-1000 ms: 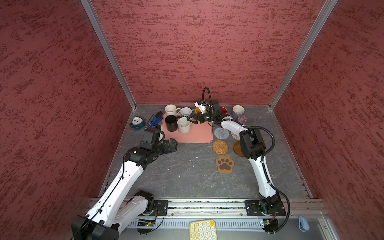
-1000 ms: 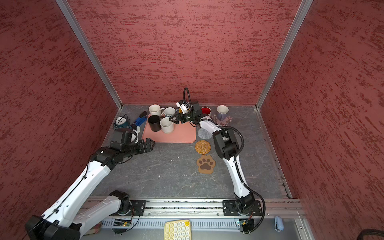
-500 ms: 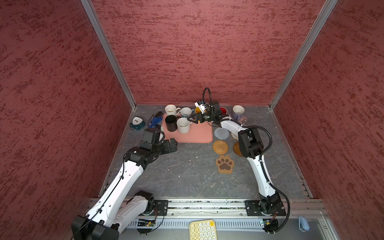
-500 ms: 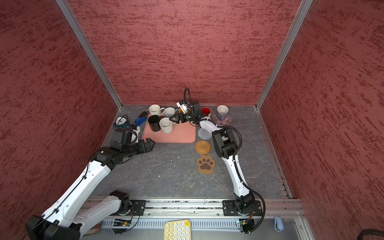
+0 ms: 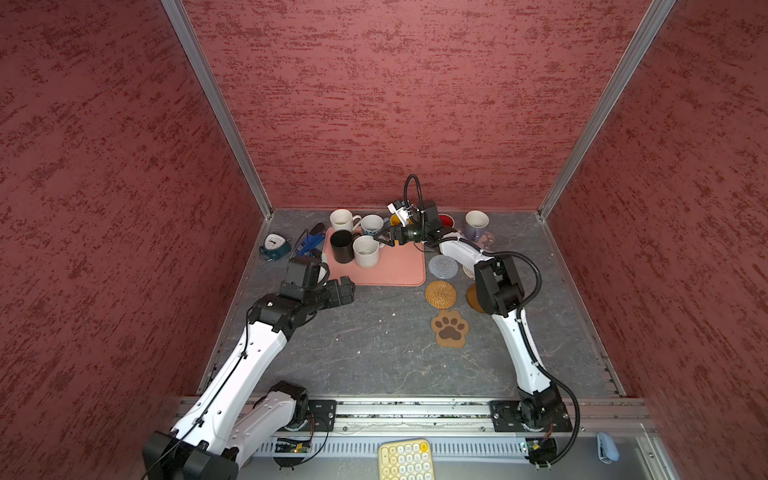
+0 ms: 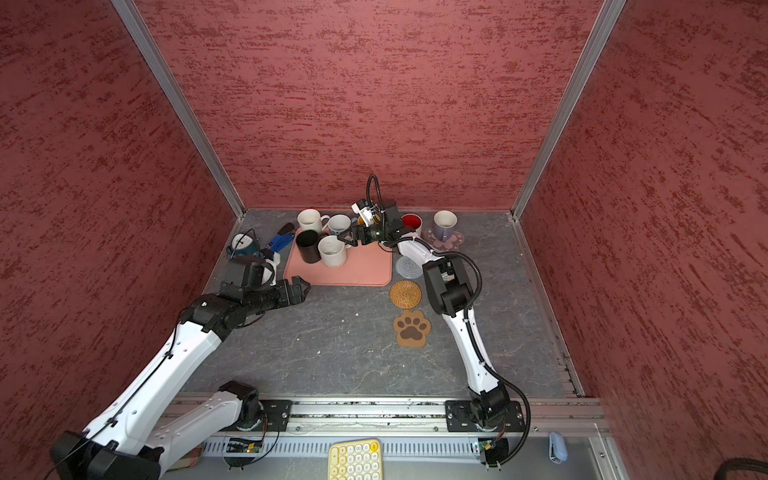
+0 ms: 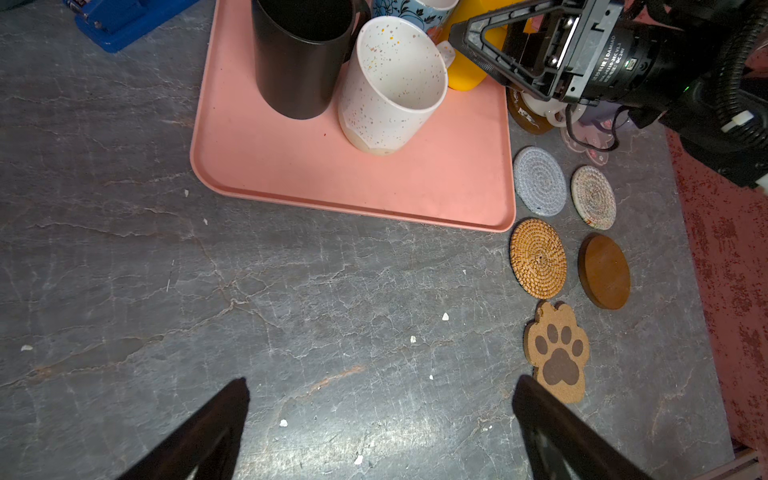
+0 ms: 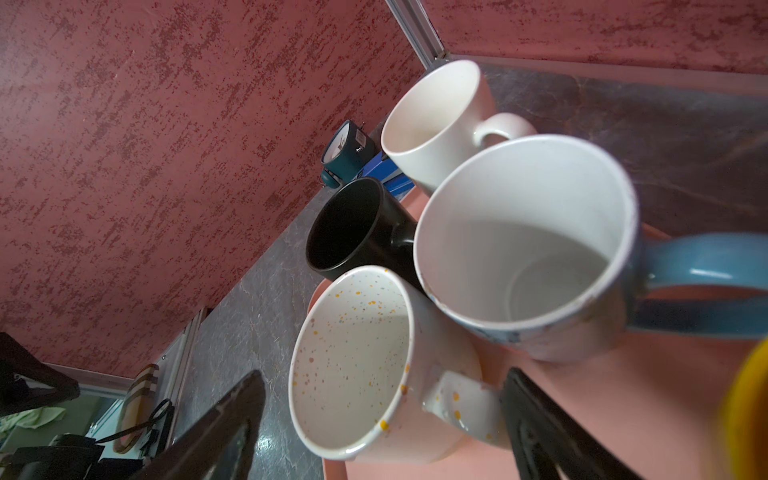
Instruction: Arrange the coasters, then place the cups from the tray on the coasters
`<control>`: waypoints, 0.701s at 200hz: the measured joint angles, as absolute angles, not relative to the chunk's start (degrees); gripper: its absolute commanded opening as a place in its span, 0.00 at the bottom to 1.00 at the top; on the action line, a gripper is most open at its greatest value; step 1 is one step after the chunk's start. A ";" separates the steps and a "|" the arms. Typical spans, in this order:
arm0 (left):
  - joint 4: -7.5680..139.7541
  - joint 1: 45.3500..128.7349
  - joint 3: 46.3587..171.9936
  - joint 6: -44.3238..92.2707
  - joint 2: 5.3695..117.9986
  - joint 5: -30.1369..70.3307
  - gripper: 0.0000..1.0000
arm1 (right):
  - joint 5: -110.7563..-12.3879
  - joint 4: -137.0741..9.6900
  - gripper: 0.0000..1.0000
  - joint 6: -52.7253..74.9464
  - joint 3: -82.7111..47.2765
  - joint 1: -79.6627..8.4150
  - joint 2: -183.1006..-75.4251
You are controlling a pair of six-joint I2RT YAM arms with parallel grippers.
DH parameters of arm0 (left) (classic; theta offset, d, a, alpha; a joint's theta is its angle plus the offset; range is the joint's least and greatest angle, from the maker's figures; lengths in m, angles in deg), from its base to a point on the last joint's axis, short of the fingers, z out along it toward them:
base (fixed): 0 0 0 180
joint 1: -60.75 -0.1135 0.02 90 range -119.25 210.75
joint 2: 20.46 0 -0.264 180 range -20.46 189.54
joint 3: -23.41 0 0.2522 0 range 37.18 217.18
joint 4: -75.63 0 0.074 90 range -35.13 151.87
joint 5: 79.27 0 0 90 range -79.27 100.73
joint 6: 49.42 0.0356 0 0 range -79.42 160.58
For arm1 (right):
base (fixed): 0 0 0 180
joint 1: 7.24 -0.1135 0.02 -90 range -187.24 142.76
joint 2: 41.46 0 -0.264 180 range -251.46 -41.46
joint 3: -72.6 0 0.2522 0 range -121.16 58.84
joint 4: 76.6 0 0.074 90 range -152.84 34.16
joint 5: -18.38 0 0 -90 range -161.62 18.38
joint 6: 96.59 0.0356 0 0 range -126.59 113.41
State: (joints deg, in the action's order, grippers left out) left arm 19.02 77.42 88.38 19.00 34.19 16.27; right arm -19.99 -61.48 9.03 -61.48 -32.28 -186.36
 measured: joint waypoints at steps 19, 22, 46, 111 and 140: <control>19.00 77.42 88.38 19.00 34.19 16.24 1.00 | -19.90 -60.03 0.89 8.79 -64.23 -32.28 -187.89; 19.00 77.42 88.38 19.00 34.19 16.24 1.00 | -19.92 -59.68 0.89 8.77 -64.69 -32.28 -188.11; 18.98 77.42 88.38 19.00 34.24 16.22 1.00 | -20.21 -58.35 0.88 7.89 -65.63 -32.50 -188.50; 18.78 77.42 88.97 19.02 34.39 16.22 1.00 | -19.97 -59.84 0.87 6.67 -58.90 -32.58 -186.08; 18.45 77.42 88.97 19.00 34.24 16.22 1.00 | -19.88 -61.52 0.86 7.30 -52.89 -32.58 -184.59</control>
